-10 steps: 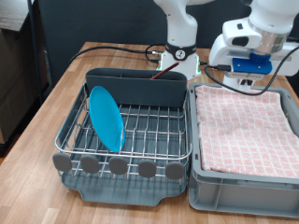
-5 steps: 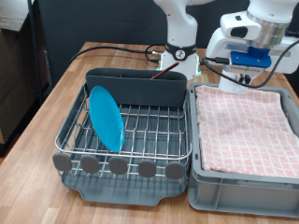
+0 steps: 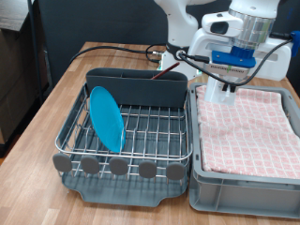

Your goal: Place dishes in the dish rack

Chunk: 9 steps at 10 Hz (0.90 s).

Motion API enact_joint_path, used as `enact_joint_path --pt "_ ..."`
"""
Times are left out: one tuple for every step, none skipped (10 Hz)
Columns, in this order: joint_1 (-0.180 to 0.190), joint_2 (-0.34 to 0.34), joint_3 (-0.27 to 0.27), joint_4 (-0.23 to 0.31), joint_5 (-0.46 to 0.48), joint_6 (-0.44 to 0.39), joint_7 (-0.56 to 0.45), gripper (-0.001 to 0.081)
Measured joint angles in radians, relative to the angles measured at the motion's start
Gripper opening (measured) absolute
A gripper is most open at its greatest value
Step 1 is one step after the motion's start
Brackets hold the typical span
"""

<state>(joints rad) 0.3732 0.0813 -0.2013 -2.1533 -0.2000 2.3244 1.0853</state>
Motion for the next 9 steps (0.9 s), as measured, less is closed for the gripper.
enact_joint_path --pt "-0.006 0.012 -0.014 0.025 -0.003 0.003 -0.009 0.0070" --pt "-0.011 0.029 -0.025 0.056 -0.003 0.002 -0.030 0.0070" --pt "-0.019 0.048 -0.034 0.091 -0.003 0.002 -0.056 0.0070" --pt "-0.025 0.070 -0.043 0.131 -0.004 0.001 -0.088 0.0070" --pt "-0.027 0.102 -0.046 0.171 -0.004 -0.006 -0.114 0.0070" --pt "-0.026 0.102 -0.046 0.170 0.000 -0.006 -0.111 0.0070" --pt "-0.026 0.102 -0.046 0.170 -0.001 -0.005 -0.113 0.0070" --pt "-0.027 0.107 -0.047 0.174 0.000 -0.005 -0.125 0.0070" --pt "-0.028 0.122 -0.048 0.191 0.005 -0.006 -0.141 0.0070"
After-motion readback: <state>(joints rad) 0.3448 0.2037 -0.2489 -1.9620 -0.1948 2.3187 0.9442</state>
